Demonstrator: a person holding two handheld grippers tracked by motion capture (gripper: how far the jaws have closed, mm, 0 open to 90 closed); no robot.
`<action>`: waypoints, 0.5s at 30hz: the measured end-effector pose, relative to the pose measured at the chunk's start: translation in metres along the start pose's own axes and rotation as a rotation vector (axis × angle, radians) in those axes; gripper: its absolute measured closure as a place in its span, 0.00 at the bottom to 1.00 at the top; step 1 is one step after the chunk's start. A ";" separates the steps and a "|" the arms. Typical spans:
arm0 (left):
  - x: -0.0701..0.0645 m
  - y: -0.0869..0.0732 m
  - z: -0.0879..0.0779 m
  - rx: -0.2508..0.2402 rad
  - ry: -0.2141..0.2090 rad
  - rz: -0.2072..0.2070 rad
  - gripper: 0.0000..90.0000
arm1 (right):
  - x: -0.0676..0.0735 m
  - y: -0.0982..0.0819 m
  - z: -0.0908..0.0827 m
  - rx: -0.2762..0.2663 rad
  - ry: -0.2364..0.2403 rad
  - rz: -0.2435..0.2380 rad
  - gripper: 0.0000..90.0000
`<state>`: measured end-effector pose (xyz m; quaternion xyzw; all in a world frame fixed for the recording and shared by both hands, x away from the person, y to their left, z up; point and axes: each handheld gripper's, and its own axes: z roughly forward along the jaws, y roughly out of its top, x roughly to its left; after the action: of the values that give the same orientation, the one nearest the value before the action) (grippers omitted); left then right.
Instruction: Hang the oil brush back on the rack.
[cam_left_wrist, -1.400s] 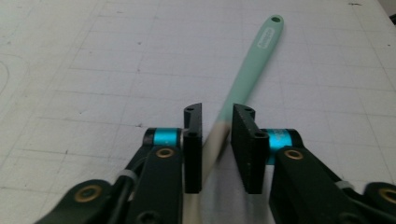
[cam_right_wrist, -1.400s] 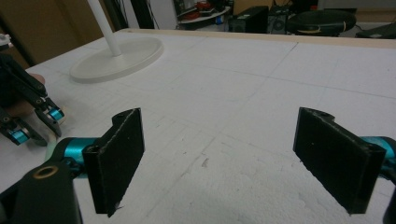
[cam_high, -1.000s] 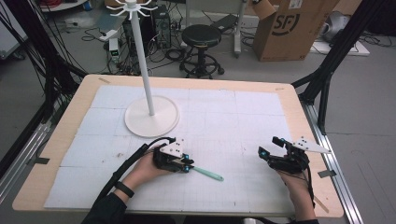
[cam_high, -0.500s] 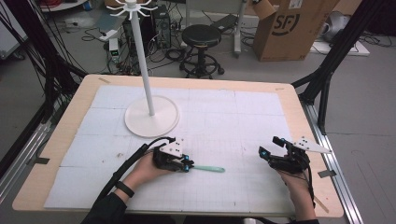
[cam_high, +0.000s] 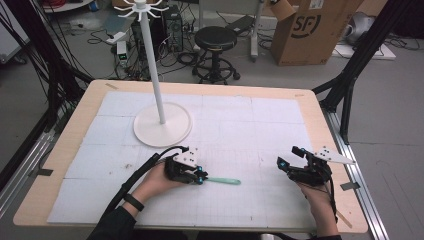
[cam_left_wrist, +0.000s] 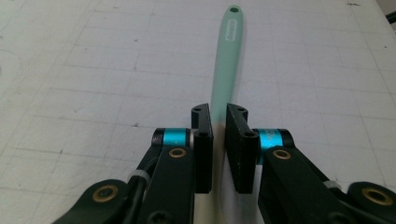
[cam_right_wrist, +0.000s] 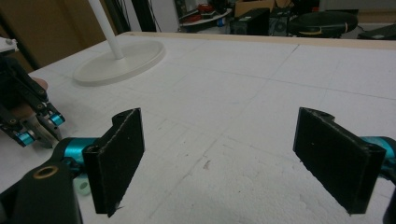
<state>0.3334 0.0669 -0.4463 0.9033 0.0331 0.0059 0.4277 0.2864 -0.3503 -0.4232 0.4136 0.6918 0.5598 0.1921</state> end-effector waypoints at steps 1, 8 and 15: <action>0.000 0.000 0.000 0.000 0.001 0.002 0.91 | 0.000 0.000 0.000 0.000 0.000 0.000 0.17; 0.002 -0.003 -0.002 -0.023 -0.007 -0.039 0.92 | -0.001 0.000 -0.002 -0.002 0.000 0.005 0.17; 0.003 -0.004 -0.021 -0.097 0.029 -0.089 0.92 | -0.001 0.000 -0.002 -0.003 -0.002 0.007 0.17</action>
<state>0.3351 0.0856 -0.4361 0.8791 0.0791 0.0013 0.4701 0.2852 -0.3523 -0.4229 0.4161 0.6894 0.5611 0.1914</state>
